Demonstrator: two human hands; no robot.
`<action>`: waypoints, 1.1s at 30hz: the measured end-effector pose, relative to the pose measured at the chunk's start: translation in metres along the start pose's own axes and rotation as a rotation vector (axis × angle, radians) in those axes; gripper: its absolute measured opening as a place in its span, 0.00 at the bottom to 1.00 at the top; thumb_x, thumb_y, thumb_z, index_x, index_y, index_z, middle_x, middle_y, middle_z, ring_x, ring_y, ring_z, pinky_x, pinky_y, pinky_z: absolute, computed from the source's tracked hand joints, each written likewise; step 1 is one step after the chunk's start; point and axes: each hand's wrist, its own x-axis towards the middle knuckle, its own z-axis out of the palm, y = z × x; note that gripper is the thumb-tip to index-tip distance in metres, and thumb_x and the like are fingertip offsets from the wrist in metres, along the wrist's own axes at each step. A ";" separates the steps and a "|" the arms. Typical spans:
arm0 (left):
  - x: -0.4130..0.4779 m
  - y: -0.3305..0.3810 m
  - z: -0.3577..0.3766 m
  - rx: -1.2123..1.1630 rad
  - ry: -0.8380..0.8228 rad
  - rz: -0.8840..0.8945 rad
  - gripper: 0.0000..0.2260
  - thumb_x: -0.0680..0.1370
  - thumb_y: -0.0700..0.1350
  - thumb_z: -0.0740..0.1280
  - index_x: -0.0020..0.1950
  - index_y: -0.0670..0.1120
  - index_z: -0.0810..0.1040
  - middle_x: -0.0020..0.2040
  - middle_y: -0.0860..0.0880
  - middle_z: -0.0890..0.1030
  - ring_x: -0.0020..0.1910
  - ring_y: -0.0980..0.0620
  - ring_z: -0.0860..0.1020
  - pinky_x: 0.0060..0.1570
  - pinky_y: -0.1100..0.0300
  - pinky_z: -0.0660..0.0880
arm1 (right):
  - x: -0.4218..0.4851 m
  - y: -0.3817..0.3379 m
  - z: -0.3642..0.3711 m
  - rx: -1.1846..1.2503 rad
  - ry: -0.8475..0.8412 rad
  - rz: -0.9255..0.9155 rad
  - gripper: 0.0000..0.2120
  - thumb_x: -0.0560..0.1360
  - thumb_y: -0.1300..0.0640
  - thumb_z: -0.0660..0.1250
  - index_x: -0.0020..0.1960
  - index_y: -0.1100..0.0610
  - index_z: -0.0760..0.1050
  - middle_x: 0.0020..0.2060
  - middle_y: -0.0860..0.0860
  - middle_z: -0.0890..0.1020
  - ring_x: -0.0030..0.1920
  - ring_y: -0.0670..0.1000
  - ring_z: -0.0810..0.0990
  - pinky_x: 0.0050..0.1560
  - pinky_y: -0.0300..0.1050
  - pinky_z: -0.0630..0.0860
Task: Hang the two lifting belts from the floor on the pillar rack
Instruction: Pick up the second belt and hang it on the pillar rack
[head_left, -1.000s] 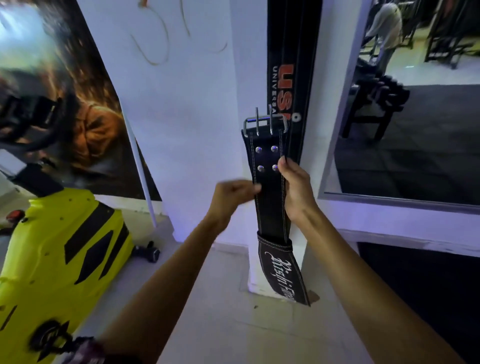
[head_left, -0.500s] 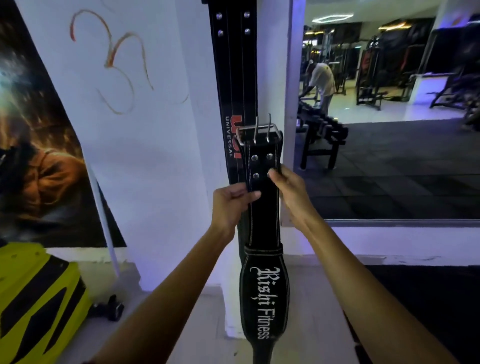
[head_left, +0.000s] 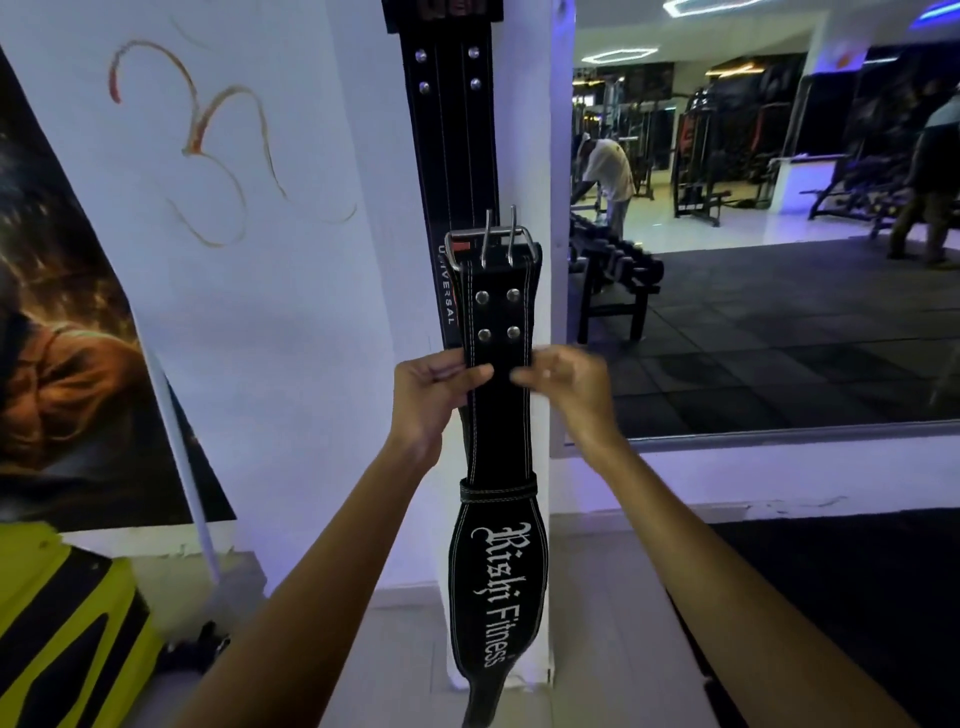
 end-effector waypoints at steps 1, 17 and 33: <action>0.002 0.002 -0.003 -0.003 0.009 0.007 0.12 0.71 0.32 0.69 0.54 0.33 0.81 0.47 0.39 0.84 0.45 0.44 0.83 0.45 0.52 0.80 | -0.015 0.017 -0.001 -0.065 -0.032 0.054 0.09 0.66 0.68 0.73 0.38 0.56 0.76 0.26 0.41 0.81 0.31 0.36 0.78 0.38 0.33 0.76; -0.020 -0.028 -0.029 0.220 -0.328 -0.178 0.12 0.67 0.44 0.76 0.40 0.37 0.79 0.37 0.45 0.78 0.39 0.50 0.76 0.47 0.56 0.75 | 0.008 -0.035 0.037 0.385 0.115 0.072 0.05 0.74 0.59 0.66 0.45 0.53 0.80 0.35 0.41 0.85 0.48 0.44 0.80 0.65 0.45 0.70; -0.031 -0.018 -0.023 0.052 -0.200 -0.110 0.04 0.71 0.33 0.70 0.41 0.39 0.84 0.37 0.47 0.85 0.38 0.50 0.83 0.46 0.52 0.78 | -0.004 -0.039 0.034 0.256 0.048 0.058 0.06 0.75 0.51 0.64 0.49 0.49 0.78 0.50 0.47 0.81 0.58 0.46 0.78 0.67 0.47 0.70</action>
